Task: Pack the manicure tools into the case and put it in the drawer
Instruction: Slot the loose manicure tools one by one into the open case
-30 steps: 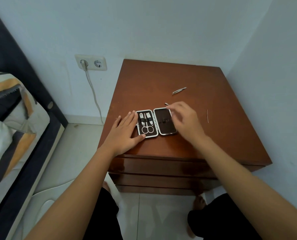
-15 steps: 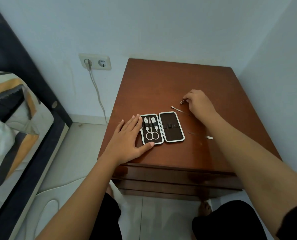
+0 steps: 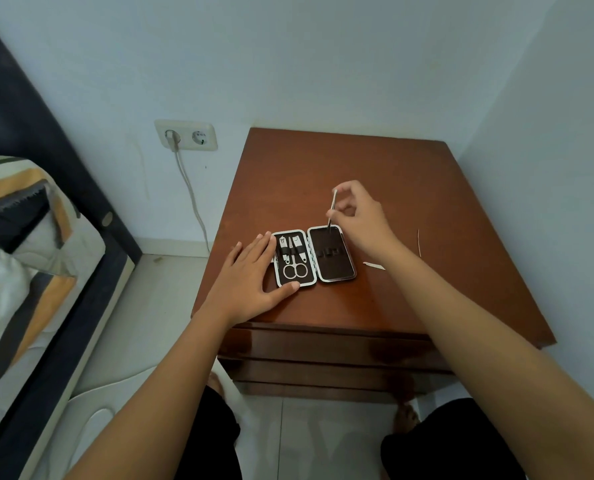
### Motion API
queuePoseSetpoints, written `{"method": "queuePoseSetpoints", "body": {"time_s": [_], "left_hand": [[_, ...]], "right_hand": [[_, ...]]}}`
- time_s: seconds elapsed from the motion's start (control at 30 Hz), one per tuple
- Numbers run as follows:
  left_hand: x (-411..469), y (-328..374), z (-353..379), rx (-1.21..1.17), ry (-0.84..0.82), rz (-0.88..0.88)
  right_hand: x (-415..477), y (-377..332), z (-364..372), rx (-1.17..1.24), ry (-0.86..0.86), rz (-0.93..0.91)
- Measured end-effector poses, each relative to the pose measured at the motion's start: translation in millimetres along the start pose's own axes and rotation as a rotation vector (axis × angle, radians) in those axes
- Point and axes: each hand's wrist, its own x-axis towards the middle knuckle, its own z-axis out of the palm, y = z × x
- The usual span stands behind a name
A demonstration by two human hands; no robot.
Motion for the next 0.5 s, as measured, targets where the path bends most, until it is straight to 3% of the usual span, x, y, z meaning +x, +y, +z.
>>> {"method": "queuePoseSetpoints", "body": {"time_s": [0.1, 0.33, 0.5], "left_hand": [[0.3, 0.1, 0.1, -0.002, 0.003, -0.001], [1.2, -1.1, 1.5, -0.009, 0.015, 0.002], [1.4, -1.6, 2.6, -0.010, 0.033, 0.002]], "right_hand": [[-1.4, 1.9, -1.3, -0.095, -0.147, 0.002], [8.7, 3.1, -4.0, -0.170, -0.277, 0.042], [3.8, 8.5, -2.2, -0.450, -0.360, -0.010]]}}
